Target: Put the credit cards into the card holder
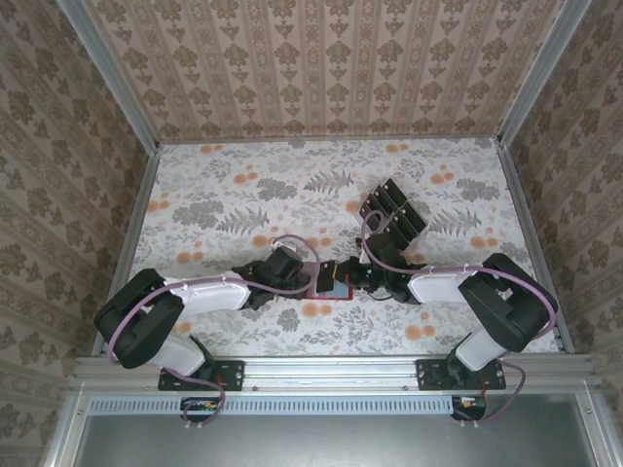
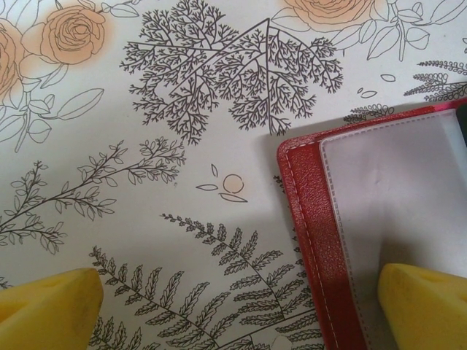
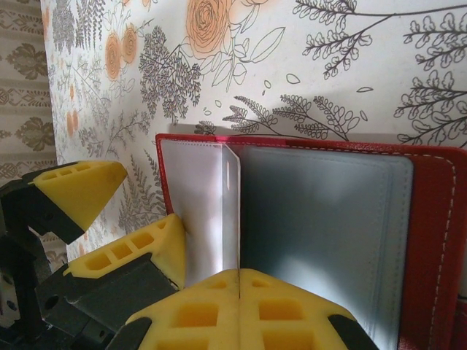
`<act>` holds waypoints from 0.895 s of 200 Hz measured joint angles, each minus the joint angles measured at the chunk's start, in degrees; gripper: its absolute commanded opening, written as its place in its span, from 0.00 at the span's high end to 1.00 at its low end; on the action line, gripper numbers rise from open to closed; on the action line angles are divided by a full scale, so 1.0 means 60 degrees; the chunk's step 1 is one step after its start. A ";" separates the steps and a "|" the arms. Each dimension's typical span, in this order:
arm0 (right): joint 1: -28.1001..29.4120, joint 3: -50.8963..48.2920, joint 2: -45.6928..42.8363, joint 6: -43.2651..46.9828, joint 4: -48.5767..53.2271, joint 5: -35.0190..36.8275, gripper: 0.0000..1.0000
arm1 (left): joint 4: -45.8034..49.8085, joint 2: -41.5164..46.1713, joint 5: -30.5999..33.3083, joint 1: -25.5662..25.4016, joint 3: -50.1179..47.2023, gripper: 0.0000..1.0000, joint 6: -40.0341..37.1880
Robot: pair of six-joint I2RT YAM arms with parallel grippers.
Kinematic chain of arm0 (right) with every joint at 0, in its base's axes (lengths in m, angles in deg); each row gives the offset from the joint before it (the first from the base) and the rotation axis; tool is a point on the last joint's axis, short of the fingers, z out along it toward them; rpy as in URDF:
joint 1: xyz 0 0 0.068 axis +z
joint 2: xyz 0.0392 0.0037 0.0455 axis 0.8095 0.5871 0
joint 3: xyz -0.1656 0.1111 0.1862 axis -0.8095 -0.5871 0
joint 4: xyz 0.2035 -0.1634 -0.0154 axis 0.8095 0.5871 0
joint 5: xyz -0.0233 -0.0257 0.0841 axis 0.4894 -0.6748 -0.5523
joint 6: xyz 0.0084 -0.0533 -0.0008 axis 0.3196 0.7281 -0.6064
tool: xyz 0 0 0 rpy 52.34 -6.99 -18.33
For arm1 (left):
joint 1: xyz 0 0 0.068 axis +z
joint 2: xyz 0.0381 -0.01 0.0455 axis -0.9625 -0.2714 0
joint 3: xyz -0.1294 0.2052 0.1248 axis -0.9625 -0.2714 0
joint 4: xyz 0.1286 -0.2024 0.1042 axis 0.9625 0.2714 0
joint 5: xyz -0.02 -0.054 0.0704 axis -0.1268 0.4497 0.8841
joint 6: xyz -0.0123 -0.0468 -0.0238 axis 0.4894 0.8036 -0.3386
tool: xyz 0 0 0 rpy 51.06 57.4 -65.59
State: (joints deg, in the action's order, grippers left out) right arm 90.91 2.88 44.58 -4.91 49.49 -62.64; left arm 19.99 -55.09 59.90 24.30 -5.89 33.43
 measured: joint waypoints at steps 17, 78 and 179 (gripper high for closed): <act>0.0018 -0.0044 0.0000 -0.0004 -0.0007 0.0000 1.00 | -0.0004 0.0000 0.0000 0.0000 0.0000 0.00 0.0000; 0.0025 -0.0259 0.0058 -0.0076 -0.0226 0.0004 1.00 | -0.0004 0.0000 0.0000 0.0000 0.0000 0.00 0.0000; -0.0120 -0.0535 -0.0878 0.0080 -0.0102 0.0138 1.00 | -0.0004 -0.0004 0.0000 0.0000 0.0000 0.00 0.0000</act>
State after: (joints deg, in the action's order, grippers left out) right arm 90.19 -0.34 39.31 -4.43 48.87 -61.81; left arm 19.96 -55.11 59.90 24.30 -5.89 33.43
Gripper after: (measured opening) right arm 0.068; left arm 0.997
